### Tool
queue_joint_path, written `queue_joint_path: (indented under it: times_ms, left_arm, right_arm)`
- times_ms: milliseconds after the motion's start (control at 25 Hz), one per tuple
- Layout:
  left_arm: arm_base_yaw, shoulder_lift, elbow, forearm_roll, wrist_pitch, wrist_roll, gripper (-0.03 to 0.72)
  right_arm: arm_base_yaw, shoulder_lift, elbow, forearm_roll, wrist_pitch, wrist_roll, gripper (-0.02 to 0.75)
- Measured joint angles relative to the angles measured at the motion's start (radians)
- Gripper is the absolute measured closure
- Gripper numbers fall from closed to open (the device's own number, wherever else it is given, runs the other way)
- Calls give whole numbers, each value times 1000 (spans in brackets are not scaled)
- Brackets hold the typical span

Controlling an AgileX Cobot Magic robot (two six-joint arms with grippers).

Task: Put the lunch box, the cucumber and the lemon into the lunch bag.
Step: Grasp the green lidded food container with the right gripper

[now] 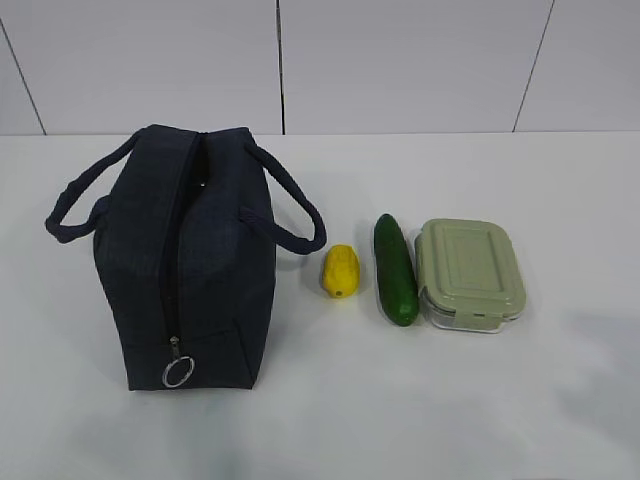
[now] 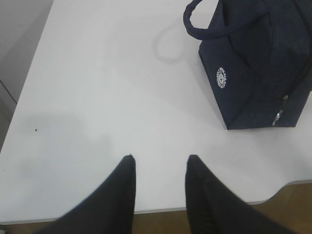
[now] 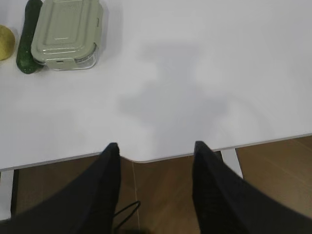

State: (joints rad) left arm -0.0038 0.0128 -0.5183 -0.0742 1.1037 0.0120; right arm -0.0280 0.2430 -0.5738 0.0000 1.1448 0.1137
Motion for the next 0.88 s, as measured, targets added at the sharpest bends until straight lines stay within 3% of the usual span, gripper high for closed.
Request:
queue_joint_path:
  times_ms: [320,880]
  left_arm:
    - [0,0,0,0,0,0,443]
    - [0,0,0,0,0,0,443]
  right_arm:
    - [0,274,-71,103,-38,-6,377]
    - [0,868,-292,505,-103,-340,377]
